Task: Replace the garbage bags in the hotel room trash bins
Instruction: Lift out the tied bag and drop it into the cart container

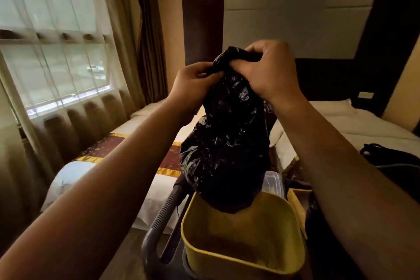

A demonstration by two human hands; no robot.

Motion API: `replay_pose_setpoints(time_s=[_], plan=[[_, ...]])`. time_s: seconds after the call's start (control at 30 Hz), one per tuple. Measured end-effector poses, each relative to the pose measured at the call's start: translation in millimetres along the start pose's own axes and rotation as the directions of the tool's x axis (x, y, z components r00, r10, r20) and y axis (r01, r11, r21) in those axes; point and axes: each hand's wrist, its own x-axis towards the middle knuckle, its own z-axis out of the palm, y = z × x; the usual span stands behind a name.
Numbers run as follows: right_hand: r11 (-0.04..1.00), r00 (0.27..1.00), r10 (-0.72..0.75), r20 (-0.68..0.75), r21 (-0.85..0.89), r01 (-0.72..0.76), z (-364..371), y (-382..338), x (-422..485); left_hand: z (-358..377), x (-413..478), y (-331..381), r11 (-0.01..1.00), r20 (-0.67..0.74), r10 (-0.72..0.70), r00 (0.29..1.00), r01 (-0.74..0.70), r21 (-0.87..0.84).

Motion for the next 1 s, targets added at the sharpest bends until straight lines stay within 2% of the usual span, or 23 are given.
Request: replay_pose_setpoints(time_s=[0.23, 0.37, 0.53, 0.73, 0.87, 1.0], plan=[[0.998, 0.998, 0.014, -0.066, -0.064, -0.018, -13, -7, 6, 9, 12, 4, 0.998, 0.092, 0.024, 0.995, -0.018, -0.061], [0.996, 0.996, 0.069, -0.047, -0.054, -0.072, -12, 5, -5, 7, 12, -5, 0.999, 0.15, 0.035, 0.988, -0.039, 0.029], [0.994, 0.996, 0.053, -0.065, -0.093, -0.059, -9, 5, -17, 5, 10, -13, 0.999, 0.162, 0.019, 0.987, -0.024, 0.025], [0.968, 0.967, 0.229, 0.109, -0.129, -0.214, 3, 61, -63, -2, -13, -64, 0.94, 0.237, -0.005, 0.972, -0.076, 0.333], [0.944, 0.941, 0.256, 0.223, -0.269, -0.193, 12, 90, -102, 3, -38, -105, 0.788, 0.259, -0.045, 0.965, -0.125, 0.603], [0.918, 0.888, 0.296, 0.352, -0.362, -0.162, 27, 124, -146, 4, -73, -140, 0.686, 0.304, -0.11, 0.946, -0.149, 0.712]])
